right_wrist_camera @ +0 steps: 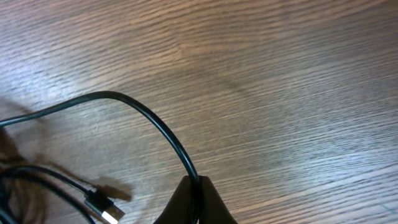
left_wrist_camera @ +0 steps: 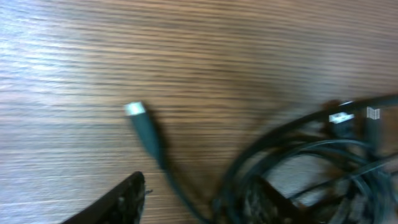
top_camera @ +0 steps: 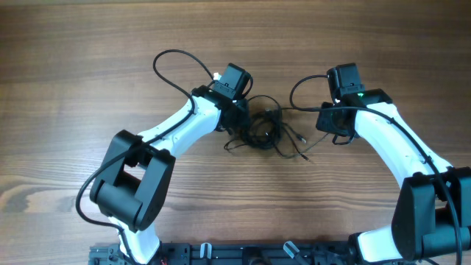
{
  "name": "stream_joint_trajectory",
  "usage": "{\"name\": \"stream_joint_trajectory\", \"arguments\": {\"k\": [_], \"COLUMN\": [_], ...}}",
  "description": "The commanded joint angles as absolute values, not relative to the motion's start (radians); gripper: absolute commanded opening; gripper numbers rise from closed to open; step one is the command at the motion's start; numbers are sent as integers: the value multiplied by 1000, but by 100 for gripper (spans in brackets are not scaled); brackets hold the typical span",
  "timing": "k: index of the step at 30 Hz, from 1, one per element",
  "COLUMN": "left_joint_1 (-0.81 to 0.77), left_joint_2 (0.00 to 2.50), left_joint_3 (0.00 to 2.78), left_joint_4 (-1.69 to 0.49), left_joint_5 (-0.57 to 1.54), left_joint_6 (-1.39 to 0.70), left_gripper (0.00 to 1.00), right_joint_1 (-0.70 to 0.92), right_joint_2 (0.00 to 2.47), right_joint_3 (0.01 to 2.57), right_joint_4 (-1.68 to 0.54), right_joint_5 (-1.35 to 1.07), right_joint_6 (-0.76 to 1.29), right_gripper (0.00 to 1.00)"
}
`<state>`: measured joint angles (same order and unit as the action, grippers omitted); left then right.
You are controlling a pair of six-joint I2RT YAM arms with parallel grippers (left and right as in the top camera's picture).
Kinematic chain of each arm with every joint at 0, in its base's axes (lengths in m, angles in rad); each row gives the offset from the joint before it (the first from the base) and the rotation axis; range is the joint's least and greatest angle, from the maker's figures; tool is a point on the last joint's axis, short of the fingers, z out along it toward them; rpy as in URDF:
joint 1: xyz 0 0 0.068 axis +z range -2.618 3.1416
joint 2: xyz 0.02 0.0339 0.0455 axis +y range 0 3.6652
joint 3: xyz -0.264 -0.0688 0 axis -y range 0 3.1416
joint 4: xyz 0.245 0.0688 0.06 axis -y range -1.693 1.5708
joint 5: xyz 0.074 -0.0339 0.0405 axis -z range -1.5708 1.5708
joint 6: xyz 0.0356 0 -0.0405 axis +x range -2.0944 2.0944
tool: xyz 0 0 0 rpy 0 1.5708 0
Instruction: Untangle cables
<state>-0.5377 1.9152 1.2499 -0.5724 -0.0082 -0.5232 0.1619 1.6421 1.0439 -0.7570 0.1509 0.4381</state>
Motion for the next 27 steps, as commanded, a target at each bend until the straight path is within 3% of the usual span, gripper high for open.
{"name": "stream_joint_trajectory", "arguments": {"k": [1,2,5,9,14,18,22,27], "left_joint_1": [-511,-502,-488,-502,-558,-623,-673,-679], "left_joint_2": [1872,1847,1753,1742,1813,1862,1879,1953], "left_joint_3": [1271,1283,1296,1293,1288,1288,1288,1288], "left_joint_4": [-595,-596,-583,-583,-561,-557,-556,-534], "left_joint_5": [-141,-139,-138,-120,57,64,63,63], "left_joint_6": [-520,-513,-514,-537,-528,-475,-257,-233], "left_gripper": [53,53,56,54,48,43,45,53], "right_joint_1": [157,157,157,157,155,138,98,70], "right_joint_2": [1649,1649,1649,1650,1650,1650,1650,1650], "right_joint_3": [1058,1058,1058,1058,1058,1058,1058,1058], "right_joint_4": [-728,-718,-699,-693,-677,-677,-673,-683], "right_joint_5": [205,202,191,192,221,208,103,35], "right_joint_6": [448,448,454,453,456,474,472,471], "right_gripper": [18,20,46,66,74,75,75,75]}}
